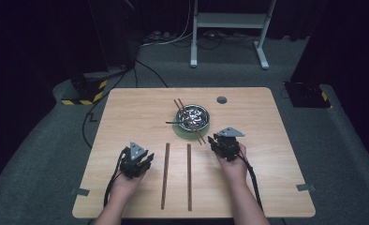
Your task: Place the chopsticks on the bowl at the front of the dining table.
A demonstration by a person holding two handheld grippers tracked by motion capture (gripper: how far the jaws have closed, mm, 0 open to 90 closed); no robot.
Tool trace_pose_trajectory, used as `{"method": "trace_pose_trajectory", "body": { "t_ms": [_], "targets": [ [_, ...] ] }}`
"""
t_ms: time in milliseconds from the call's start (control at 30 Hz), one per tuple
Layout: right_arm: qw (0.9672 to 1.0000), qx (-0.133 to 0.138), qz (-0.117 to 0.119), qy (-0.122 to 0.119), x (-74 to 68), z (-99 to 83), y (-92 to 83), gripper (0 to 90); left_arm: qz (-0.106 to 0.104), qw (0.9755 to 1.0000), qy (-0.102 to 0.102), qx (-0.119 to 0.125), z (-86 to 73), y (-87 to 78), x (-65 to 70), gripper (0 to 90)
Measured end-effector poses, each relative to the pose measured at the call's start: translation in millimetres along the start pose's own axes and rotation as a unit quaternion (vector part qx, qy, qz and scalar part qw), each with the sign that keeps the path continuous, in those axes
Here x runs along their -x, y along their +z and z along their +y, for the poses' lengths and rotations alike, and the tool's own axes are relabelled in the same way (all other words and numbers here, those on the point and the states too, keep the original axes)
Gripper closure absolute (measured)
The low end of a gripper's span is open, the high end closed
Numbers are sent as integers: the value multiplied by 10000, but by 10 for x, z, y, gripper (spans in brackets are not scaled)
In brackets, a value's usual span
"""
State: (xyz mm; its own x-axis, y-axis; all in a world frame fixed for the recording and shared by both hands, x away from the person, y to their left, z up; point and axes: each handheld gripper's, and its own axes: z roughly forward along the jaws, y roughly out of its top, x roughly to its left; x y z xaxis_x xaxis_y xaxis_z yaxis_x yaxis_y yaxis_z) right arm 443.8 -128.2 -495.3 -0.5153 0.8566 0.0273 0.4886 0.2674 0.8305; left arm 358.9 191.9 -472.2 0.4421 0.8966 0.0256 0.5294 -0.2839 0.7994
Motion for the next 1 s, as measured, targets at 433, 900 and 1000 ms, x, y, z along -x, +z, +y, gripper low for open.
{"method": "trace_pose_trajectory", "body": {
  "t_ms": [433,900,1000],
  "targets": [
    [9999,72,64,34,-37,-4,5,696,46,9997,231,67,490,614,373,827],
    [9999,18,116,65,-50,-28,27,718,-83,9999,122,86,679,1154,648,859],
    [9999,-17,146,21,-69,-31,36,727,-75,9998,145,76,685,1190,661,862]
  ]
}}
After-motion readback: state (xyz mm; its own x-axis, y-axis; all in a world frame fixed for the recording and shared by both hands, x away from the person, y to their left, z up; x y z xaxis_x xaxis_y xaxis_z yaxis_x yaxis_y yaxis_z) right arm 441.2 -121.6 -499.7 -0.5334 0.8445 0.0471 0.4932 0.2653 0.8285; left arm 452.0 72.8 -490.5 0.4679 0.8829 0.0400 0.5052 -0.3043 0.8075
